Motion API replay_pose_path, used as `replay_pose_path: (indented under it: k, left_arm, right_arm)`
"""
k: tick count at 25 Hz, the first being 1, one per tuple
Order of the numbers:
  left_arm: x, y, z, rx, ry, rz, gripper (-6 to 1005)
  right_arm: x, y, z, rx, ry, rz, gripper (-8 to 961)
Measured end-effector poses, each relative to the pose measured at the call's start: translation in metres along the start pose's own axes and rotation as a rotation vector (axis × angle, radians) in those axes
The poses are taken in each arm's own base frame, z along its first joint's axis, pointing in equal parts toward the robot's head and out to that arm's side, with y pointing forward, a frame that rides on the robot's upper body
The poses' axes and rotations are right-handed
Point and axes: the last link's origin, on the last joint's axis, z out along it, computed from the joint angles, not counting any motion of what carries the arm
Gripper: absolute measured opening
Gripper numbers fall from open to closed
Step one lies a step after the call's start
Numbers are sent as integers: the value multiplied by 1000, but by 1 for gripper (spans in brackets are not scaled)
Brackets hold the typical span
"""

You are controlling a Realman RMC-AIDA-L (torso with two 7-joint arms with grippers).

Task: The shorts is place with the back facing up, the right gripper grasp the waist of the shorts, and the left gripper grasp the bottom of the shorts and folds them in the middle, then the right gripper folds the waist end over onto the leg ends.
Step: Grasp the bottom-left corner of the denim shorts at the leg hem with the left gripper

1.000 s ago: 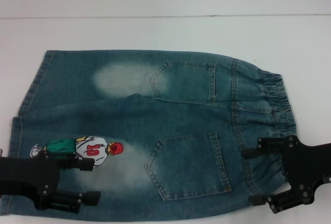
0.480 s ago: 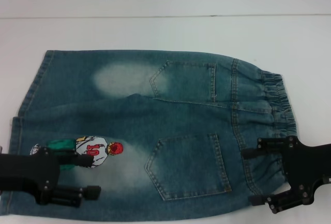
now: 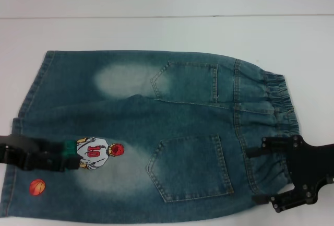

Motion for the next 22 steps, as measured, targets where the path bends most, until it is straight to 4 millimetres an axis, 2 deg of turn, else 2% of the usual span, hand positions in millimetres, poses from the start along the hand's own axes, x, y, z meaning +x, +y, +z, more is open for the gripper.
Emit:
replay_pose_path:
  k: [8,13,22]
  left_arm:
    - [9,-1,0,181,-303,-253,884]
    - [11,-5,-6,250,-372,-346,884]
    - [1,-15,-16,344,-413,-448,885]
  right_arm:
    - [-3,-7,1,15,13,-38,912]
    - [-4,-10,1,23,20,-48,911]
    - [-4,-13,-2,35,28,-69,911]
